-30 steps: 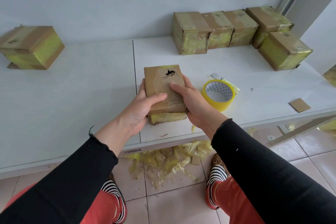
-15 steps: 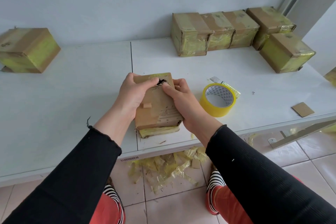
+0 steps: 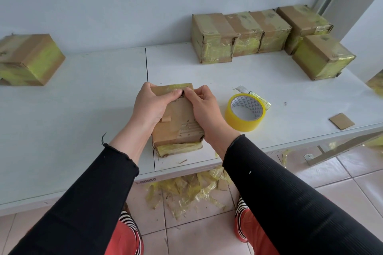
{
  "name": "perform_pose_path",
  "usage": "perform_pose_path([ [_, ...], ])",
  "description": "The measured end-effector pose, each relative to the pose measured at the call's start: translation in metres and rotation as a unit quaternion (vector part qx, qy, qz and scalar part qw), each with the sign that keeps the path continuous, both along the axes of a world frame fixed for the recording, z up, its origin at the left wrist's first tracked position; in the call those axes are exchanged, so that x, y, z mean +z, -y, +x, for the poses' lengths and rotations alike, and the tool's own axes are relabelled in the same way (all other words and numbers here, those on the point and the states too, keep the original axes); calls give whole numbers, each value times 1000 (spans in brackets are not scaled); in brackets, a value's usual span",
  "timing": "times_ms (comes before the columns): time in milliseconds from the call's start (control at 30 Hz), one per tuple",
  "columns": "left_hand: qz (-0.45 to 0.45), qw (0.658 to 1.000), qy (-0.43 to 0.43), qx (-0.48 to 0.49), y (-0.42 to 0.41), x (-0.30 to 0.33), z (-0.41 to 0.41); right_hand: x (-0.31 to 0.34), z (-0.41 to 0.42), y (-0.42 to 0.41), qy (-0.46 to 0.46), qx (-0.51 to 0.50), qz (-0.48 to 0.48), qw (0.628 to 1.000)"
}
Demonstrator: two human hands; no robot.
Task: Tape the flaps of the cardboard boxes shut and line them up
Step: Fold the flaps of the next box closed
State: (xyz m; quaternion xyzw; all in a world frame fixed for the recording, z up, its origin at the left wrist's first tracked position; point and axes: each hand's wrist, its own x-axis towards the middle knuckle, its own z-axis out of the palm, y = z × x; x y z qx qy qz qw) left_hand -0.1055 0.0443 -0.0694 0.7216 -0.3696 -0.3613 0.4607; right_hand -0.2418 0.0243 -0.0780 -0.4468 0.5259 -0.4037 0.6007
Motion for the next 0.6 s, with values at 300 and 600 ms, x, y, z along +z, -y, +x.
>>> perform_pose_path([
  [300,-18,979,-198,-44,-29,-3,-9,17,-19,-9,-58,43,-19,997],
  [600,-29,935,334,-119,-40,21,-13,35,-124,21,-264,-74,-184,944],
])
